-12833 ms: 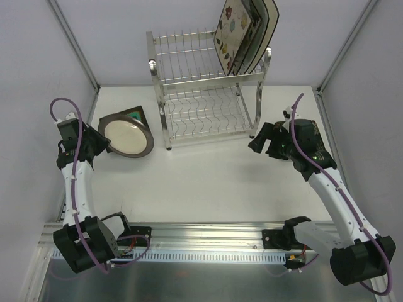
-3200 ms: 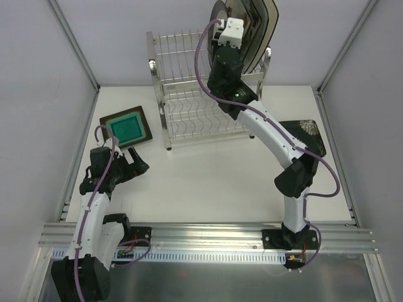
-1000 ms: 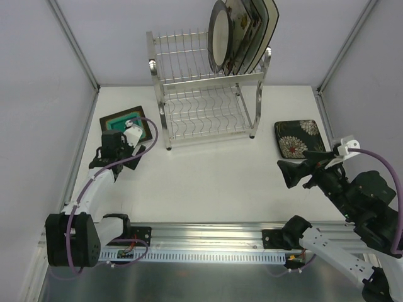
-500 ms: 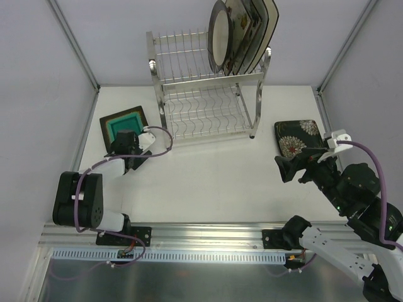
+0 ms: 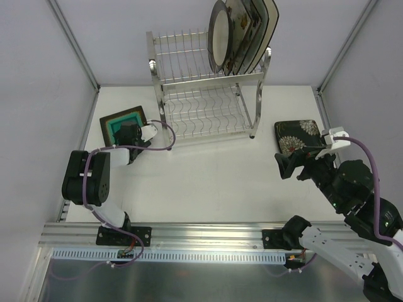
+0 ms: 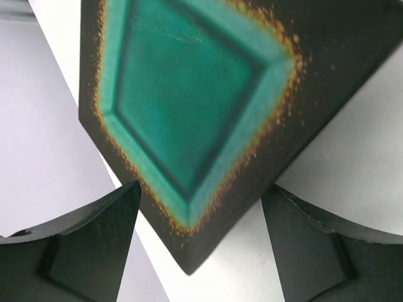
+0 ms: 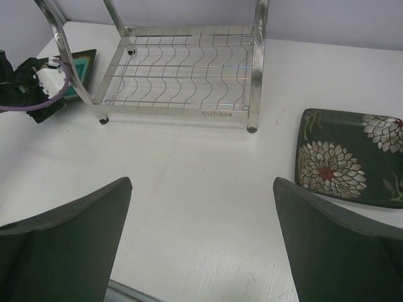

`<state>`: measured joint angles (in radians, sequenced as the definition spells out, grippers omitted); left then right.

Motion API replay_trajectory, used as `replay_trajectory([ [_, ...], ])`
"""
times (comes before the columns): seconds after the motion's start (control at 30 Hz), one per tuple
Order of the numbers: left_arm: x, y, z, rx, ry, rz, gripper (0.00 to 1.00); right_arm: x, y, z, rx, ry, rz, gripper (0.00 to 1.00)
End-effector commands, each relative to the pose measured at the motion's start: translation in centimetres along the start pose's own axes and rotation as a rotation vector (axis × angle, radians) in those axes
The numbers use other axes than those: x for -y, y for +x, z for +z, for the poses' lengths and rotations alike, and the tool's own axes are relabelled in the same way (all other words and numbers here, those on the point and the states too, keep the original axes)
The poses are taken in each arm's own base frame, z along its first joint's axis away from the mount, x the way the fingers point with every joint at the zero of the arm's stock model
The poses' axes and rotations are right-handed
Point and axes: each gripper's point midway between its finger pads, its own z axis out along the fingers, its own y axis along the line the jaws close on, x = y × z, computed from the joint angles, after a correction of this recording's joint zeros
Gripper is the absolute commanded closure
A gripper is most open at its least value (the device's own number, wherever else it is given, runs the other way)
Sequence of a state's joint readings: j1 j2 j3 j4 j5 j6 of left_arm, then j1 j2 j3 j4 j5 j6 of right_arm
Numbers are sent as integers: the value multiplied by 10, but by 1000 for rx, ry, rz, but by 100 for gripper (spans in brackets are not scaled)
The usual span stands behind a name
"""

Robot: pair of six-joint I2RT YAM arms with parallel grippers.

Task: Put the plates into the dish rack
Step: Grab a plate with the left arm

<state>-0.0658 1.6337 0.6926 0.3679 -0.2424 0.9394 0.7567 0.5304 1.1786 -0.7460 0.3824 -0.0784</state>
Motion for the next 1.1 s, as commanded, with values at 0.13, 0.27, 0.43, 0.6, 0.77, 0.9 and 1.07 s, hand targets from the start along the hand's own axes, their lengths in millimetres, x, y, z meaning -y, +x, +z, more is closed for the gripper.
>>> replay_trajectory([
  [0.13, 16, 0, 17, -19, 68, 40, 35, 6, -12, 5, 31, 53, 15, 0],
  [0.27, 15, -3, 20, -13, 71, 36, 56, 6, -8, 8, 18, 62, 10, 0],
  [0.43, 12, -5, 22, -13, 63, 33, 75, 10, -4, 10, 8, 81, 1, 0],
  [0.6, 5, -5, 17, -15, 39, 23, 94, 11, -3, 10, 5, 85, -8, 0],
  [0.77, -18, -10, -1, -2, -32, -21, 100, 10, -6, 7, 17, 73, -7, 1],
  [0.9, -36, -18, -22, 19, -73, -82, 100, 10, -9, 1, 34, 60, 0, 0],
  [1.07, -63, -31, -55, 73, -134, -187, 100, 11, -11, -8, 57, 42, 7, 0],
])
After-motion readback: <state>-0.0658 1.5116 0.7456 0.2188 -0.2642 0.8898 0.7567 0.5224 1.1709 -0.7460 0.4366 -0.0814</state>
